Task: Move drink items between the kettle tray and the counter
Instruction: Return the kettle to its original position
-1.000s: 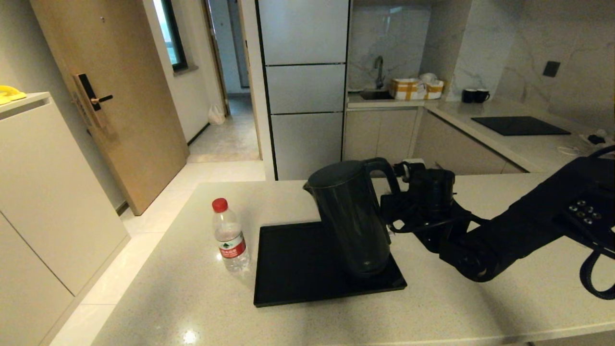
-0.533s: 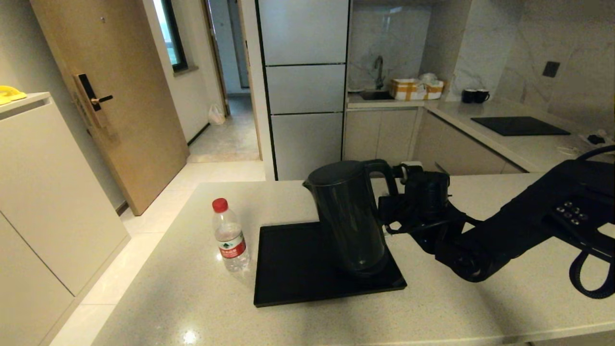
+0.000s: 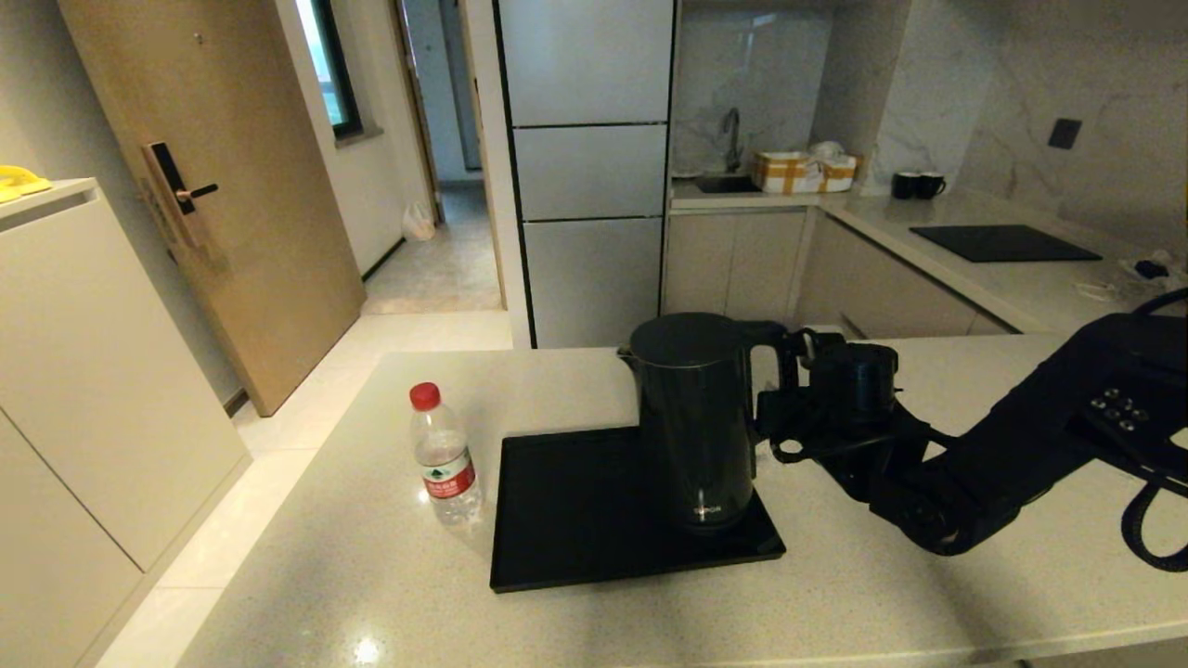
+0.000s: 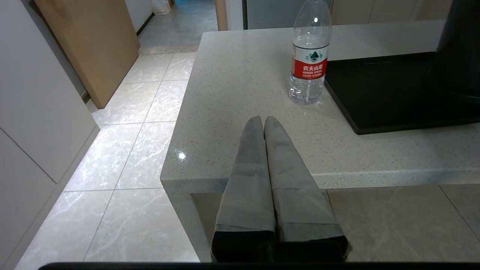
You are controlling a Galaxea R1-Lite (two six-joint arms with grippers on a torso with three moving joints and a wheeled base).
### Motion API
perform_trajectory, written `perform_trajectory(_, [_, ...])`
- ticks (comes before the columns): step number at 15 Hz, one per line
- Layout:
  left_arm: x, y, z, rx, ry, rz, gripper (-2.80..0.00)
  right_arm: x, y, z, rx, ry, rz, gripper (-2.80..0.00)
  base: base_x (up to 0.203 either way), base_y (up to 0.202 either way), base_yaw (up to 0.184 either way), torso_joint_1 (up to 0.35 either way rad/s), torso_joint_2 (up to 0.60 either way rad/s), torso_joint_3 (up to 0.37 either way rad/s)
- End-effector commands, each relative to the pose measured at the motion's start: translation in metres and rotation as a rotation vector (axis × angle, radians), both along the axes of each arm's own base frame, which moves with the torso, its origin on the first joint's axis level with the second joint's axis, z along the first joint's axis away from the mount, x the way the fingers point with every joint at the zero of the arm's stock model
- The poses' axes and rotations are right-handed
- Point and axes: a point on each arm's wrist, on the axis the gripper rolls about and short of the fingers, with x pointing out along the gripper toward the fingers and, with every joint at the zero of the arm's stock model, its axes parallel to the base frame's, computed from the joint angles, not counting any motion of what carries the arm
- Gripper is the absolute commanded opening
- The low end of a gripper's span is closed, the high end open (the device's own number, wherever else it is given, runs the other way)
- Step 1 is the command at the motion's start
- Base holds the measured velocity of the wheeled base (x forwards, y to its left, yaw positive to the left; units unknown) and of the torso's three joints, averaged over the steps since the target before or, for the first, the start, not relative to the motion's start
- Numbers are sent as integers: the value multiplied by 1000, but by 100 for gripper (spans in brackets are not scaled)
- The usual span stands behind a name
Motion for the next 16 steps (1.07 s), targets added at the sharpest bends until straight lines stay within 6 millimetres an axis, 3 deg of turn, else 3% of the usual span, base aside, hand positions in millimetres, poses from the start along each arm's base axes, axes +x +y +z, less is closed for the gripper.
perform_trajectory(1, [0,0,0,0,1,0,-280,-12,-8,-13,2,4,4,-280,0,0,0,0,0,0])
perform_trajectory(7, [0,0,0,0,0,0,-280,-23,-14,-30,23,18,63,-280,0,0,0,0,0,0])
perform_trajectory(11, [0,0,0,0,1,0,-280,-20,-14,-56,12,43,64,-280,0,0,0,0,0,0])
perform_trajectory(16, [0,0,0,0,0,0,-280,-16,-16,-69,3,72,54,-280,0,0,0,0,0,0])
